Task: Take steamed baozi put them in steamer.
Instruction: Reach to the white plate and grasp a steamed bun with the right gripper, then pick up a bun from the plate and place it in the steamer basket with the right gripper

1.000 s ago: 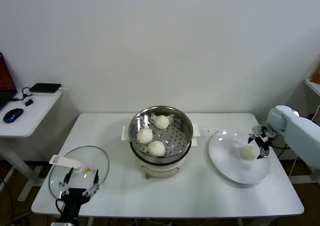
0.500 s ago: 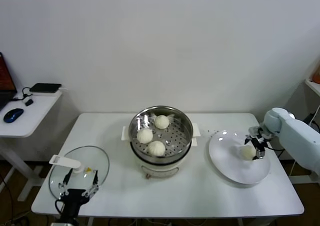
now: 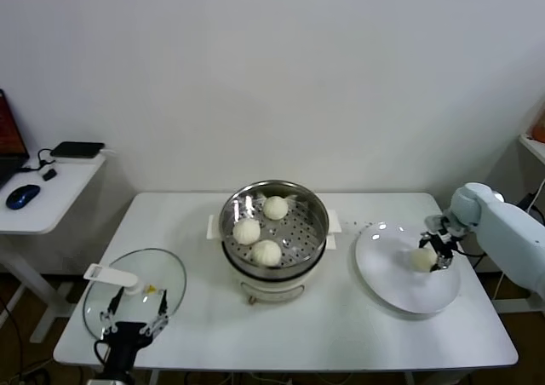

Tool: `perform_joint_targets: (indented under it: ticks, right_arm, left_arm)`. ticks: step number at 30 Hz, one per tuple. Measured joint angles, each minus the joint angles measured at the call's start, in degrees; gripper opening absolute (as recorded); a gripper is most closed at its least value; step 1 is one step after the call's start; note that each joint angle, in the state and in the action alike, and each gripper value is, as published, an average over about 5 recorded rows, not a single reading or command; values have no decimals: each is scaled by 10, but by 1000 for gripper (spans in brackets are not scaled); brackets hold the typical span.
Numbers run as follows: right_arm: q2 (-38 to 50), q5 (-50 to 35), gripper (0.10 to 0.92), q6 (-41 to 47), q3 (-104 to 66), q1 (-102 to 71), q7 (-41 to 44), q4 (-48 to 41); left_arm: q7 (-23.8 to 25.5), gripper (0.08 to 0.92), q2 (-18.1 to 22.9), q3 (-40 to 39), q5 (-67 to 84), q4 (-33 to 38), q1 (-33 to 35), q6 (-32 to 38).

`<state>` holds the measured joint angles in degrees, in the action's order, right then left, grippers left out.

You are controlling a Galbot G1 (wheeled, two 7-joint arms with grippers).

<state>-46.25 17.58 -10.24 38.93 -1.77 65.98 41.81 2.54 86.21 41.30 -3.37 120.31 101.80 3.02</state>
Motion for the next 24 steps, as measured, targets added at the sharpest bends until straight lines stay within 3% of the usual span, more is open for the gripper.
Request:
perform_joint_targets:
  ticks: [11,24]
  right_arm:
    - [17,-55,677,25,41,33,4,26]
    - [25,-288,670,122,231,218,5,101]
  left_arm:
    - [-1,823,1,-1,0,-3,-1,3]
    - [-3,823,5,-8,-4,-1,0,8]
